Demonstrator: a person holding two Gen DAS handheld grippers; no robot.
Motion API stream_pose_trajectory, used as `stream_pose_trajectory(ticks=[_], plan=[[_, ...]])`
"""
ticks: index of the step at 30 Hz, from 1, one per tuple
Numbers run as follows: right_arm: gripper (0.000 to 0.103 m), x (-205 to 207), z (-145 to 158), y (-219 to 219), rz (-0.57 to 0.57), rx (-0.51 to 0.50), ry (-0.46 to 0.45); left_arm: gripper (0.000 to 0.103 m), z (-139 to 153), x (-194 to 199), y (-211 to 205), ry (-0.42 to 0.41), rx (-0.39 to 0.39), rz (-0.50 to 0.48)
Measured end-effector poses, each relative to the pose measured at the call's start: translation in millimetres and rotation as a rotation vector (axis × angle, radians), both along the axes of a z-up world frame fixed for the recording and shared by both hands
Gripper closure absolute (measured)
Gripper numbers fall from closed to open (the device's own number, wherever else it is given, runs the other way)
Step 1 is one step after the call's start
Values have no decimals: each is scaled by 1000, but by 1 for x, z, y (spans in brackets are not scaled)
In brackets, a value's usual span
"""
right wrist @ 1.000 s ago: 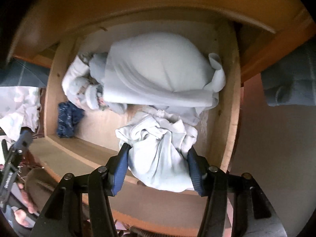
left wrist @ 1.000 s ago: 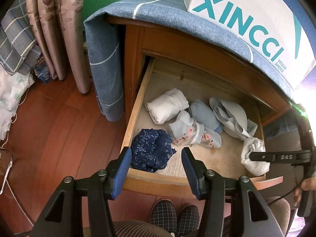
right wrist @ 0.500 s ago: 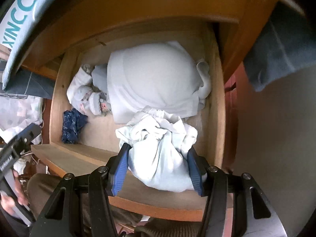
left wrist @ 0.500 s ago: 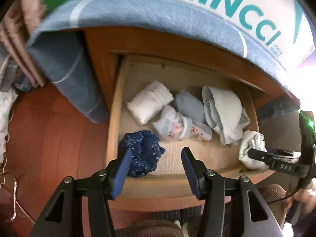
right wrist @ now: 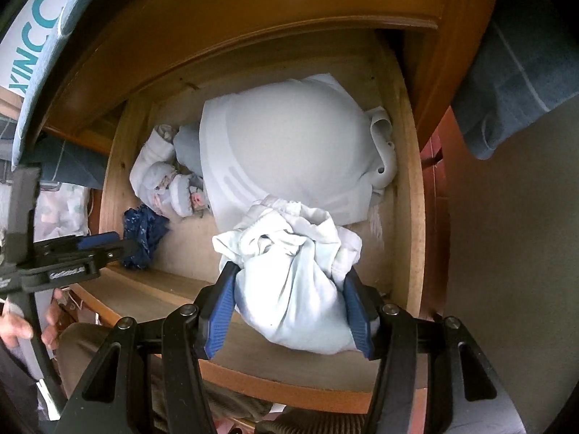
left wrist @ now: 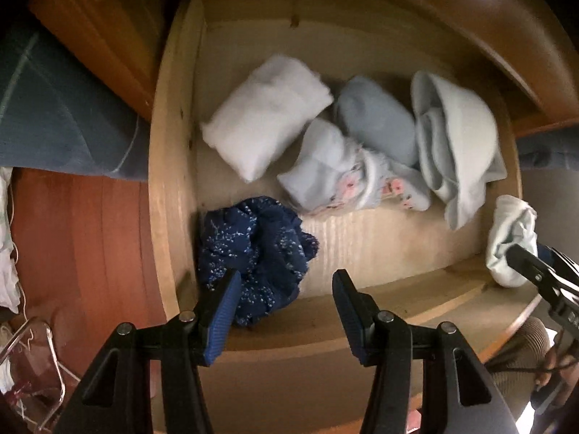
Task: Take underwear out of drawer
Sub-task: 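Lower the left tool into the drawer and grasp the navy sparkly item, then lift the navy sparkly item with the left tool over the white box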
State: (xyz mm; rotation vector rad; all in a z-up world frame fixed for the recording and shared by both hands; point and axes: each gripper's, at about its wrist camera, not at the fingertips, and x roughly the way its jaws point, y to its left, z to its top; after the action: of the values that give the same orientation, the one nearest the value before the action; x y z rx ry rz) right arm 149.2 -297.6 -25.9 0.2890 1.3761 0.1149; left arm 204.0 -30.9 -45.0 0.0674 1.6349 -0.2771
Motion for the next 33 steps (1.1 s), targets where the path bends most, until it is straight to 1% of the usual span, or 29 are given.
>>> stream_pose_trajectory(ticks=[7, 13, 18, 23, 24, 25, 26, 27, 28, 29, 33], plan=[[51, 1, -1, -1, -8, 21, 5, 49, -22, 12, -3, 72, 42, -5], [50, 1, -1, -1, -1, 21, 7, 49, -35, 26, -3, 96, 83, -2], [50, 1, -1, -1, 0, 25, 10, 49, -40, 38, -11, 102, 117, -18], [50, 1, -2, -1, 1, 28, 13, 49, -40, 46, -17, 73, 136, -6], [50, 1, -2, -2, 2, 29, 14, 52, -38, 44, -16, 70, 139, -4], [50, 1, -2, -1, 2, 29, 14, 58, -38, 44, -16, 65, 144, -5], [50, 1, -2, -1, 2, 29, 14, 70, -38, 49, -18, 60, 159, -6], [50, 1, -2, -1, 2, 28, 14, 74, -39, 48, -16, 59, 163, -3], [50, 1, -2, -1, 4, 28, 14, 76, -38, 49, -14, 55, 152, 1], [50, 1, -2, -1, 5, 27, 14, 81, -36, 50, -12, 49, 141, 2], [50, 2, -3, -1, 6, 27, 14, 90, -26, 49, -5, 21, 118, 7]])
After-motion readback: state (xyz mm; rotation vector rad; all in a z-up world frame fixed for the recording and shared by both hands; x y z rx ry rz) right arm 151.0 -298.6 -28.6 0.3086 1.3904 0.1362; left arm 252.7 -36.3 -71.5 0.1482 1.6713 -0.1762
